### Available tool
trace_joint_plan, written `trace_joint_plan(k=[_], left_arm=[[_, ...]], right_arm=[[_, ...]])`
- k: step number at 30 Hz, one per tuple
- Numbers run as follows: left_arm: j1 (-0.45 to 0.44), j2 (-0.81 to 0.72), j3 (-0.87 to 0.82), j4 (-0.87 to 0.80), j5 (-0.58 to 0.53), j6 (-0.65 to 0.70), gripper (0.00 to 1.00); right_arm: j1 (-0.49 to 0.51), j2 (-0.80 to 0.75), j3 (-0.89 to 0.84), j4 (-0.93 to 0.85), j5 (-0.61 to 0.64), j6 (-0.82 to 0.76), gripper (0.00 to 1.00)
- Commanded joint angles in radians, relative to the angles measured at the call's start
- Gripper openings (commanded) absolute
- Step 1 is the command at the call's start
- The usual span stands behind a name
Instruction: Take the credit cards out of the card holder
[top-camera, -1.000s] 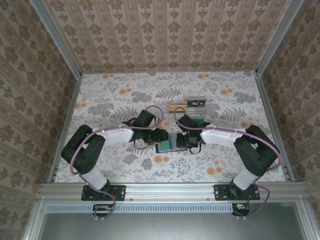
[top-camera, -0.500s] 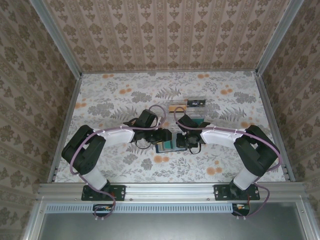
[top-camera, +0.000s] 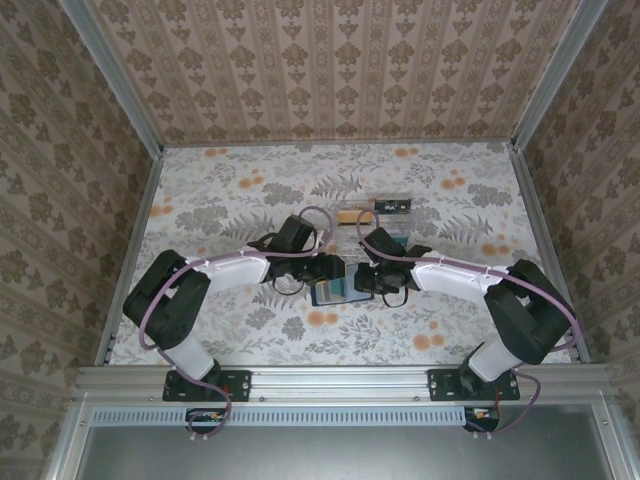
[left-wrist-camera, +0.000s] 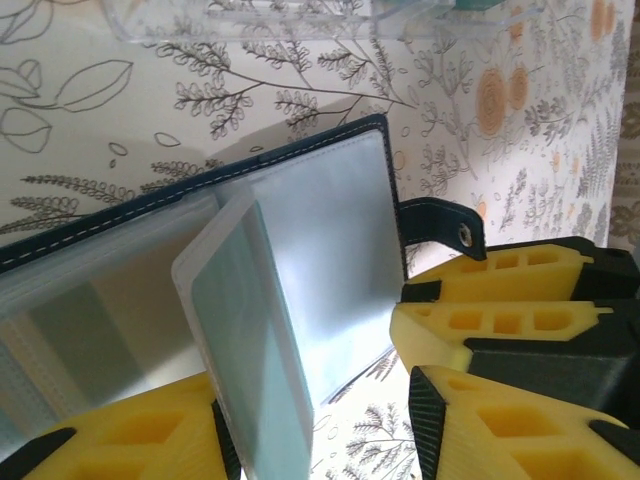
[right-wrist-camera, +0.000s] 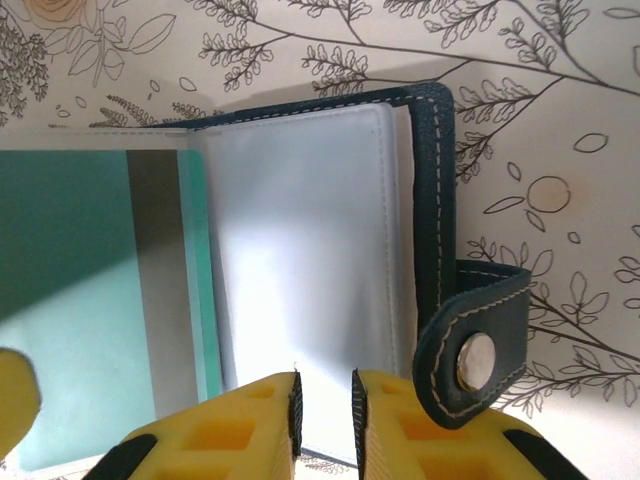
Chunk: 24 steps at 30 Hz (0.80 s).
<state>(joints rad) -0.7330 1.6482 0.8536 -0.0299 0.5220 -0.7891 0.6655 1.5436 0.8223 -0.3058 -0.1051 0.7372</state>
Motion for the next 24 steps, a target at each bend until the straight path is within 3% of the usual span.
trace_joint_plan(k=[1, 6, 15, 18, 24], left_arm=[[0.007, -0.032, -0.001, -0.07, -0.034, 0.038, 0.49], [0.024, -0.057, -0.007, -0.157, -0.089, 0.083, 0.47], [0.027, -0.046, 0.009, -0.231, -0.14, 0.118, 0.32], [0.026, -0.032, 0.01, -0.226, -0.135, 0.119, 0.17], [0.02, -0.003, 0.01, -0.223, -0.133, 0.118, 0.17]], right_arm=[[-0.003, -0.011, -0.01, 0.036, -0.047, 0.017, 0.25], [-0.003, 0.001, -0.004, 0.073, -0.09, 0.023, 0.25], [-0.003, 0.045, 0.003, 0.142, -0.154, 0.058, 0.23], [-0.003, 0.063, 0.008, 0.146, -0.161, 0.062, 0.22], [-0.004, 0.089, 0.015, 0.158, -0.177, 0.061, 0.22]])
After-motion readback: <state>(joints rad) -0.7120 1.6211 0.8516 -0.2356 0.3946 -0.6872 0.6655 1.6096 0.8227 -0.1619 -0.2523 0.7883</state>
